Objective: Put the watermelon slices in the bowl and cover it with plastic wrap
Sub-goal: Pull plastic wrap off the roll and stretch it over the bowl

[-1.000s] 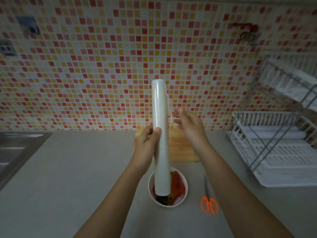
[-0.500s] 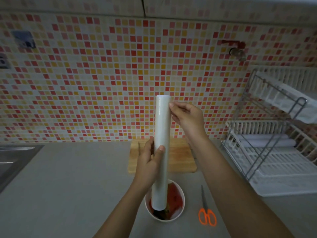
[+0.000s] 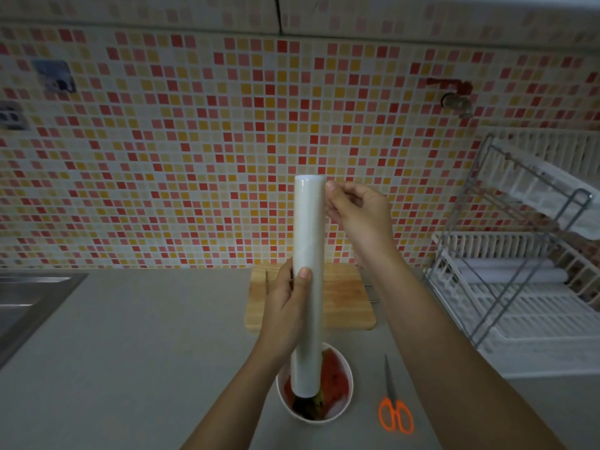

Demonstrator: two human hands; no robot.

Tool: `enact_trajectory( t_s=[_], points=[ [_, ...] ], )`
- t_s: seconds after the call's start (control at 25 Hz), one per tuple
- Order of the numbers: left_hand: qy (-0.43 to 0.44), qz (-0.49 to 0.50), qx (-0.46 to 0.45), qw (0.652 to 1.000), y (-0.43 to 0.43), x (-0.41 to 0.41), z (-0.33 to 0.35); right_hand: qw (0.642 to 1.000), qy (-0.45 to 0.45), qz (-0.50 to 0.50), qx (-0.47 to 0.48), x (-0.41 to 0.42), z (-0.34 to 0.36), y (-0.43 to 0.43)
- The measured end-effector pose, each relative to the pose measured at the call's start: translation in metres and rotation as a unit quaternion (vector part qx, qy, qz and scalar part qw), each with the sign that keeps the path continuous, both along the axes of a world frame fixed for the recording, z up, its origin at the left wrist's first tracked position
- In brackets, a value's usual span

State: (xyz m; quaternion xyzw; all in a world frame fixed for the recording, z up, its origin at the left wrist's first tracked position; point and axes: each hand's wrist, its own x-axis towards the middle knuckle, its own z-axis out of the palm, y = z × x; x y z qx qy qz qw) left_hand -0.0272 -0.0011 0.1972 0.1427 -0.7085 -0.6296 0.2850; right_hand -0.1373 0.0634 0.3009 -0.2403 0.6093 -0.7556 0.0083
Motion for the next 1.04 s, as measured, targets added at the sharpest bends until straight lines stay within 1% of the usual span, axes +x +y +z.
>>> enact_trajectory(
  t_s=[0.08, 0.2, 0.28, 0.32, 0.36, 0.4, 0.44, 0.48, 0.52, 0.64, 0.68, 0.76, 0.8, 0.84, 0.92, 0.96, 1.04],
  points=[
    [0.006, 0.002, 0.003, 1.000, -0.002, 0.001, 0.001, 1.000, -0.002, -0.004, -0.020, -0.001, 0.004, 0.000],
    [0.005, -0.008, -0.002, 1.000, -0.006, 0.002, 0.004, 0.998, -0.027, -0.036, -0.054, -0.001, 0.005, 0.004],
    [0.006, -0.017, -0.016, 1.000, -0.006, 0.004, 0.006, 0.996, -0.045, -0.020, -0.077, 0.002, -0.003, 0.008],
    [0.007, -0.020, -0.023, 1.000, -0.006, 0.005, 0.007, 0.996, -0.048, 0.001, -0.070, 0.006, -0.009, 0.010],
    [0.009, -0.021, -0.028, 0.999, -0.005, 0.006, 0.008, 0.998, -0.034, 0.013, -0.041, 0.009, -0.015, 0.012],
    [0.011, -0.021, -0.028, 0.999, -0.005, 0.006, 0.008, 1.000, 0.002, 0.011, 0.002, 0.013, -0.022, 0.013],
    [0.013, -0.022, -0.024, 0.999, -0.004, 0.007, 0.008, 0.998, 0.049, -0.005, 0.038, 0.015, -0.027, 0.014],
    [0.014, -0.023, -0.019, 0.999, -0.005, 0.007, 0.009, 0.994, 0.088, -0.029, 0.054, 0.015, -0.030, 0.015],
    [0.012, -0.025, -0.015, 0.999, -0.005, 0.008, 0.011, 0.991, 0.106, -0.055, 0.057, 0.012, -0.032, 0.016],
    [0.008, -0.034, -0.024, 0.999, -0.004, 0.007, 0.013, 0.990, 0.084, -0.101, 0.050, 0.001, -0.032, 0.021],
    [0.008, -0.036, -0.029, 0.999, -0.003, 0.007, 0.013, 0.992, 0.073, -0.091, 0.041, -0.001, -0.036, 0.022],
    [0.012, -0.035, -0.024, 0.999, -0.001, 0.005, 0.013, 0.999, 0.031, -0.028, 0.009, 0.004, -0.047, 0.028],
    [0.017, -0.034, -0.016, 0.999, -0.001, 0.004, 0.013, 1.000, 0.016, 0.001, 0.014, 0.008, -0.056, 0.030],
    [0.024, -0.033, -0.011, 0.999, 0.000, 0.003, 0.014, 0.999, 0.022, 0.023, 0.041, 0.012, -0.066, 0.033],
    [0.037, -0.036, -0.009, 0.999, -0.001, 0.002, 0.015, 0.992, 0.068, 0.041, 0.096, 0.016, -0.080, 0.037],
    [0.039, -0.039, -0.006, 0.998, -0.001, 0.002, 0.016, 0.991, 0.077, 0.035, 0.101, 0.015, -0.082, 0.038],
    [0.037, -0.049, -0.002, 0.998, -0.002, 0.001, 0.016, 0.991, 0.086, -0.008, 0.105, 0.010, -0.081, 0.040]
  ],
)
